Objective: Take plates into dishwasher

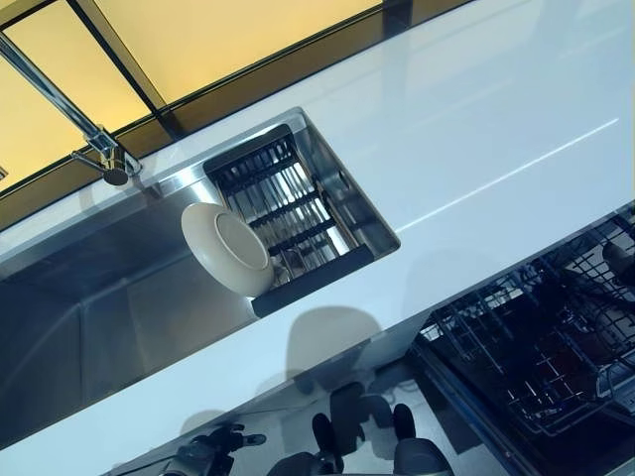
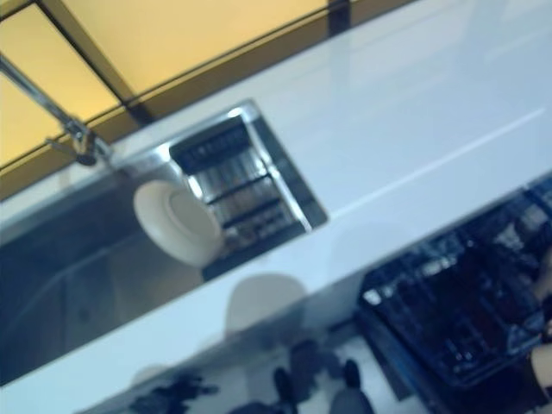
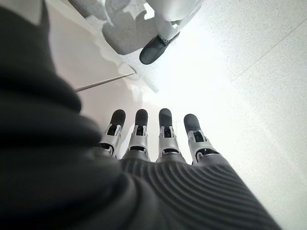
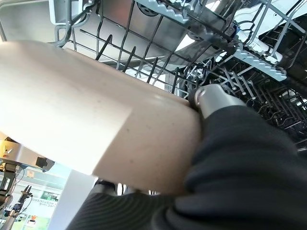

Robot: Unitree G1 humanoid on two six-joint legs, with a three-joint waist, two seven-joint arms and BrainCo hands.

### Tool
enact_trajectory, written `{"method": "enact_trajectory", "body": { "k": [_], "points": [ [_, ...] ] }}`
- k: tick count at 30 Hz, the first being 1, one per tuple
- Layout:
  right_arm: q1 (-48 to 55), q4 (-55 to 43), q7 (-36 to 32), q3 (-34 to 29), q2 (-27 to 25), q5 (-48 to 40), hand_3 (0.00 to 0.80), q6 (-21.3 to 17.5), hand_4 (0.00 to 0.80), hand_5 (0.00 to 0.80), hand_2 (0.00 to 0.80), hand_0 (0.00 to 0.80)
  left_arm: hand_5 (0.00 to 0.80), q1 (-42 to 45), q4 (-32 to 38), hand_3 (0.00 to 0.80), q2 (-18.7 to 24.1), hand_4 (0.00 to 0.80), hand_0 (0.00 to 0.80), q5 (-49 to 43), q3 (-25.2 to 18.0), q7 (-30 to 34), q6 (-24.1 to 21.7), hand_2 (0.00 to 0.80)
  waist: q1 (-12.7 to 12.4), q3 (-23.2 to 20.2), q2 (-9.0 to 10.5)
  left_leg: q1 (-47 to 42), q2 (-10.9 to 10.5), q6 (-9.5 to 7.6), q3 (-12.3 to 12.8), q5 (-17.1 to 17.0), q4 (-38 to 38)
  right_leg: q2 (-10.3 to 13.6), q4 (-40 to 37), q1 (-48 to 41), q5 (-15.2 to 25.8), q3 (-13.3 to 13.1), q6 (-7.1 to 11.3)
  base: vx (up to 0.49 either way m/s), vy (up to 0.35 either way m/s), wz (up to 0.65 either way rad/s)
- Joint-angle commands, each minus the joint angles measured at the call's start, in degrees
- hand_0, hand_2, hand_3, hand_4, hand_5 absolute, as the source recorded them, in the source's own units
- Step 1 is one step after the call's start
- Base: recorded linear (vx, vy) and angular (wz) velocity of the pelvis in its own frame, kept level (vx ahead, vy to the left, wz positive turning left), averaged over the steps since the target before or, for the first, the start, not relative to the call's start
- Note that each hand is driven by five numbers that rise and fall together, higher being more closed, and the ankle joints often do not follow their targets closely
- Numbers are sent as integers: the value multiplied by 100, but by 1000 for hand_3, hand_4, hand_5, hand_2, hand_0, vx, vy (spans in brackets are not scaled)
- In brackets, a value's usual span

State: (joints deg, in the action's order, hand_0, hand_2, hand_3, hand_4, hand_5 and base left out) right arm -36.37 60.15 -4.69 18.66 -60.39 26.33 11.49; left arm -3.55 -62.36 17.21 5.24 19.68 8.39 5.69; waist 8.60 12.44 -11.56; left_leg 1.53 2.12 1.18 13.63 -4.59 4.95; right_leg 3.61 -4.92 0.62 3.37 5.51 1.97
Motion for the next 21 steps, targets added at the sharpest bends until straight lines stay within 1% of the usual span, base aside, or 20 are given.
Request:
{"method": "enact_trajectory", "body": {
  "k": [1, 12, 15, 19, 21],
  "points": [
    [60, 407, -275, 102, 670, -313, 0, -94, 0, 0, 0, 0, 0, -537, -282, 0, 175, 0, 0, -154, 189, 8, -24, 0, -177, 51, 282, -658, -18, 309, -17, 526, 2, 466, -8, 540, 377, -272, 647, 0, 0, 0],
    [318, 166, -205, -130, 498, -279, 0, -42, 0, 0, 0, 0, 0, -477, -251, 0, 210, 0, 0, -175, 139, -4, -9, 0, -112, -7, 455, -713, 41, 297, 9, 549, 5, 394, -8, 503, 383, -355, 653, 0, 0, 0],
    [391, 117, -213, -188, 414, -279, 0, -24, 0, 0, 0, 0, 0, -455, -270, 0, 225, 0, 0, -219, 103, -18, 8, 0, -89, -48, 554, -746, 66, 287, 30, 569, 5, 354, -8, 478, 386, -384, 652, 10, -3, 0],
    [571, -46, -187, -321, 280, -350, 0, 65, 0, 0, 0, 0, 0, -410, -292, 0, 282, 0, 0, -302, 30, -52, 30, 0, -56, -117, 734, -789, 117, 281, 70, 588, 5, 293, -8, 446, 393, -444, 652, 0, 0, 0],
    [662, -85, -205, -415, 187, -333, 0, 47, 0, 0, 0, 0, 0, -385, -306, 0, 307, 0, 0, -345, -17, -57, 30, 0, -38, -152, 824, -821, 147, 279, 92, 600, 5, 261, -8, 423, 395, -472, 652, 34, -22, -1]
  ]
}}
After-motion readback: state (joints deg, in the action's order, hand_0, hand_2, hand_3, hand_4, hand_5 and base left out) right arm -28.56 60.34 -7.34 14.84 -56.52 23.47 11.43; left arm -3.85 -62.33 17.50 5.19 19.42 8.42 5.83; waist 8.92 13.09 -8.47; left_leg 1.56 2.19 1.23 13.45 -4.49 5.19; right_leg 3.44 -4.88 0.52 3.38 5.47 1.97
